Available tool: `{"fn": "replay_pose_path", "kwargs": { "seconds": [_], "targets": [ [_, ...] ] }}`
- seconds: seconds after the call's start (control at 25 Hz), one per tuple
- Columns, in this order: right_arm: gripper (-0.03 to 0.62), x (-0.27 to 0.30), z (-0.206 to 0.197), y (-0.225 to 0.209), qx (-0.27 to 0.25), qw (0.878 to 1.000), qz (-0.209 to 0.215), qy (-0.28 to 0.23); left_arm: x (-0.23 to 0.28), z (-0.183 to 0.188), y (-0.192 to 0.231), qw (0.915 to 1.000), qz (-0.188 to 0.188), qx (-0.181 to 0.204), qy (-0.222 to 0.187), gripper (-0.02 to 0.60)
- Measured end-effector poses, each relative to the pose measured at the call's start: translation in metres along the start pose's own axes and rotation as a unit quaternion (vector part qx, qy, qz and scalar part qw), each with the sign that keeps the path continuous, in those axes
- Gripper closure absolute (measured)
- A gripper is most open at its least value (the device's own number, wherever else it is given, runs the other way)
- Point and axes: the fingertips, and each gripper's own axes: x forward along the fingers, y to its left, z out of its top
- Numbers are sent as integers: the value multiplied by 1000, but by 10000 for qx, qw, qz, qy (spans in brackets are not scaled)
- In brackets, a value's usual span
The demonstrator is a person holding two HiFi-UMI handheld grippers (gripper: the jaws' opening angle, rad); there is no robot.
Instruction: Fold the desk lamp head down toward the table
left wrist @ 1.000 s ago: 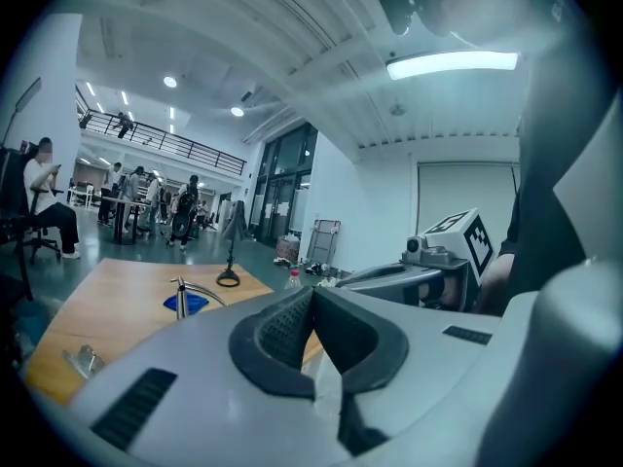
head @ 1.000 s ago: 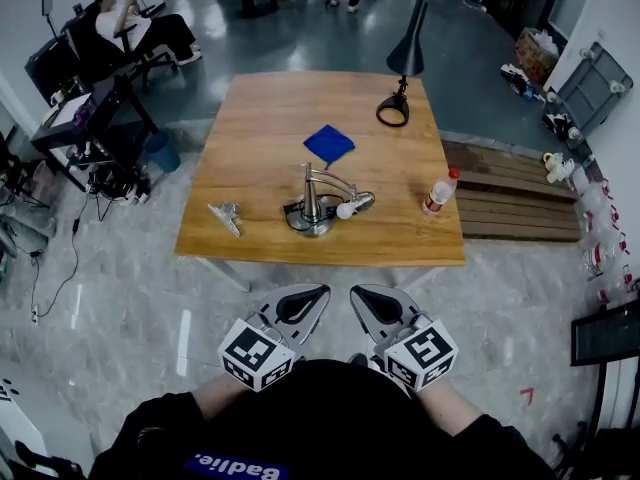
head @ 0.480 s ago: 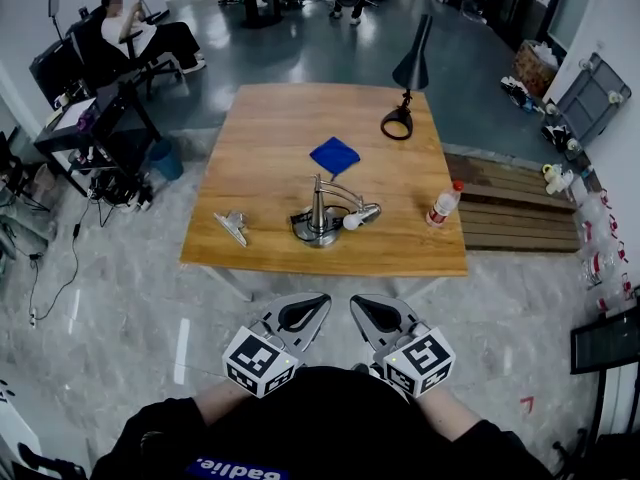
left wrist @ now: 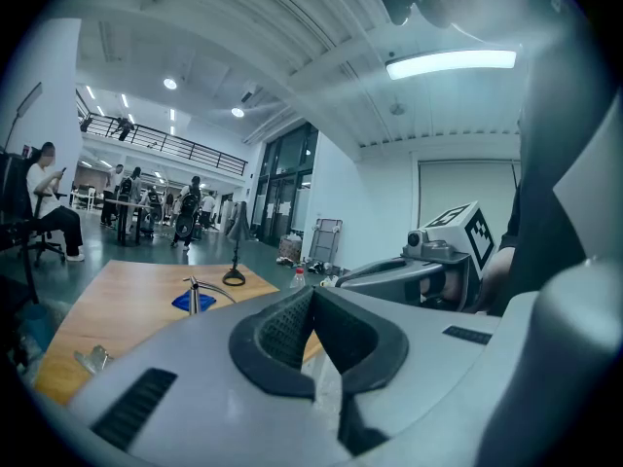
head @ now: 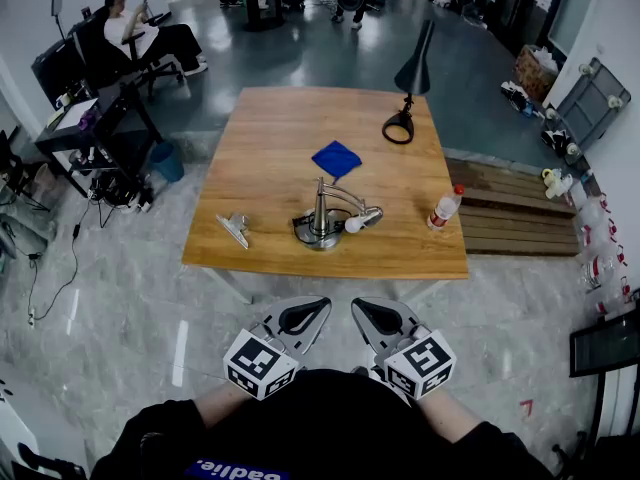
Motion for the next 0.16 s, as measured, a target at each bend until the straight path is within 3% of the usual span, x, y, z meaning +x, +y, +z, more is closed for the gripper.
{"fn": "replay_pose_path", "kwargs": {
  "seconds": [0.16],
  "targets": [
    [589,-1,-3,0,1,10000,-10,28,0,-2,0,10000,1,5,15,572]
  ]
}}
